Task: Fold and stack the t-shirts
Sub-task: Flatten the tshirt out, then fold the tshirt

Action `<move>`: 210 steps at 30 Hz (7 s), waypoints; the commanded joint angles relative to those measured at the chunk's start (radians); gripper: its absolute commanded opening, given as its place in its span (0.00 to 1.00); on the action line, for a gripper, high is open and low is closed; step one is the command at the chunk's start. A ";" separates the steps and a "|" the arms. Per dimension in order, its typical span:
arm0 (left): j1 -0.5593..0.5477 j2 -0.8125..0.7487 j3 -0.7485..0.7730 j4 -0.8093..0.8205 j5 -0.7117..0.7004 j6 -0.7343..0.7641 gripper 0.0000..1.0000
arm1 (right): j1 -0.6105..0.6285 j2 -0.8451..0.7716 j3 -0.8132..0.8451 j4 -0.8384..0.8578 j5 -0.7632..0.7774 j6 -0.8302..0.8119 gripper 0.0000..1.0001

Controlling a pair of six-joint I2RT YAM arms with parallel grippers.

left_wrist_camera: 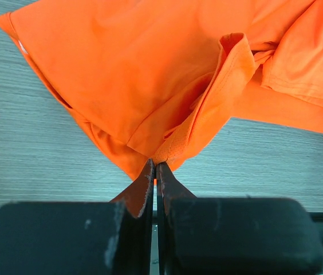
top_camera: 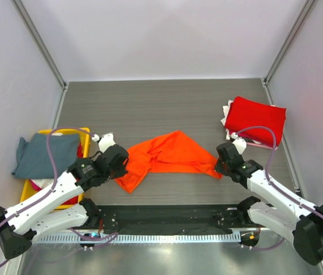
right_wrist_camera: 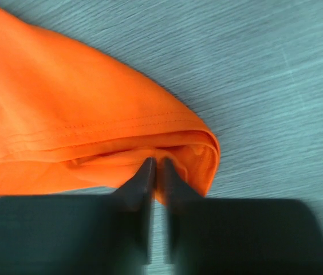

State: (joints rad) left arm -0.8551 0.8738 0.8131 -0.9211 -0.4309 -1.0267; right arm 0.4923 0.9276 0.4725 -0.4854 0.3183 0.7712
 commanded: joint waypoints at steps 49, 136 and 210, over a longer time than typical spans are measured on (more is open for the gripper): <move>0.498 0.040 1.388 0.005 0.205 0.462 0.00 | -0.127 -0.113 1.351 -0.341 -0.262 -0.142 0.01; 0.956 -0.055 -0.152 0.436 0.617 0.307 0.00 | -0.388 -0.118 -0.023 0.045 -0.423 -0.041 0.01; 0.712 0.137 0.069 0.341 0.282 0.374 0.65 | -0.374 -0.222 -0.041 -0.097 -0.255 0.080 0.53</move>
State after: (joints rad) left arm -0.1417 1.0702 0.9047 -0.5133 -0.1463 -0.4931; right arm 0.1101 0.7525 0.4679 -0.4854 0.0441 0.7761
